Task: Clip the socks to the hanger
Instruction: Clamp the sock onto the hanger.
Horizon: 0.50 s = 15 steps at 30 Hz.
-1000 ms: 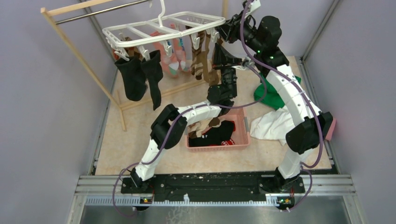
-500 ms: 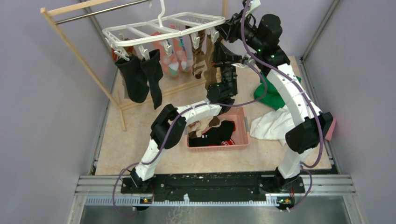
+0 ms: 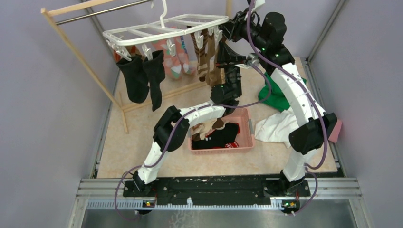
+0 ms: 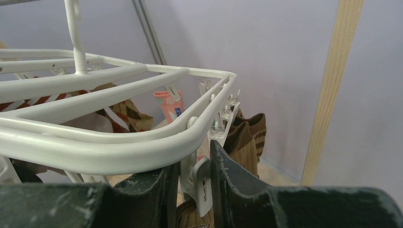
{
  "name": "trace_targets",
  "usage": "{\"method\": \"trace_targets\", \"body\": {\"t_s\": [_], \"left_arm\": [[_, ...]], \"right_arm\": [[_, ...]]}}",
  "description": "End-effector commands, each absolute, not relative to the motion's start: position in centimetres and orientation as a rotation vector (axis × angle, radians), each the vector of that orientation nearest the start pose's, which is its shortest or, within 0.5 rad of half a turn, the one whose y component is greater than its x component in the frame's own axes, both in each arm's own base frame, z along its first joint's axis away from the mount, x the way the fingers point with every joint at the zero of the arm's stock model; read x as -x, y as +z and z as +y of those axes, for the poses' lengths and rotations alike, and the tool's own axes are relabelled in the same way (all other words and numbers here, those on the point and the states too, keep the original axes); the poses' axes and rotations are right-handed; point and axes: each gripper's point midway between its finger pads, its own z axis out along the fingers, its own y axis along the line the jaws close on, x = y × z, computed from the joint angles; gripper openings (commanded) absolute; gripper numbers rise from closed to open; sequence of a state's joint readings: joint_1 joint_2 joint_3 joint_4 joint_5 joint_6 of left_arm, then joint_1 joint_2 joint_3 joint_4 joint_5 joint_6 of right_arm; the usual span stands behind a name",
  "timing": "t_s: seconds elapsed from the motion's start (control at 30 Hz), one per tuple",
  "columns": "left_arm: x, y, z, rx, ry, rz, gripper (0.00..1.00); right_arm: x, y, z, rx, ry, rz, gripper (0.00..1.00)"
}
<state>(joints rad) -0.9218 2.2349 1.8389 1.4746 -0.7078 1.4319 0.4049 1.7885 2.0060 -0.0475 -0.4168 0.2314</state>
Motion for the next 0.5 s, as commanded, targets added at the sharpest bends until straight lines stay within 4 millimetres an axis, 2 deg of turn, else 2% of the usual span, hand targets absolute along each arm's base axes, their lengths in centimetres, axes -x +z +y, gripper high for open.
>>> {"method": "trace_targets", "body": {"t_s": [0.0,0.17,0.47], "left_arm": [[-43.09,44.22,-33.19,-0.131,0.607,0.825,0.00],[-43.41,43.96,-33.53,-0.140,0.596,0.832,0.00],[-43.71,44.68,-33.34,-0.120,0.586,0.831,0.00]], "right_arm": [[-45.96,48.20,29.39,0.475,0.858,1.411,0.13],[-45.94,48.07,29.55,0.478,0.865,1.417,0.13],[-45.98,47.46,29.51,0.490,0.854,1.437,0.13]]}}
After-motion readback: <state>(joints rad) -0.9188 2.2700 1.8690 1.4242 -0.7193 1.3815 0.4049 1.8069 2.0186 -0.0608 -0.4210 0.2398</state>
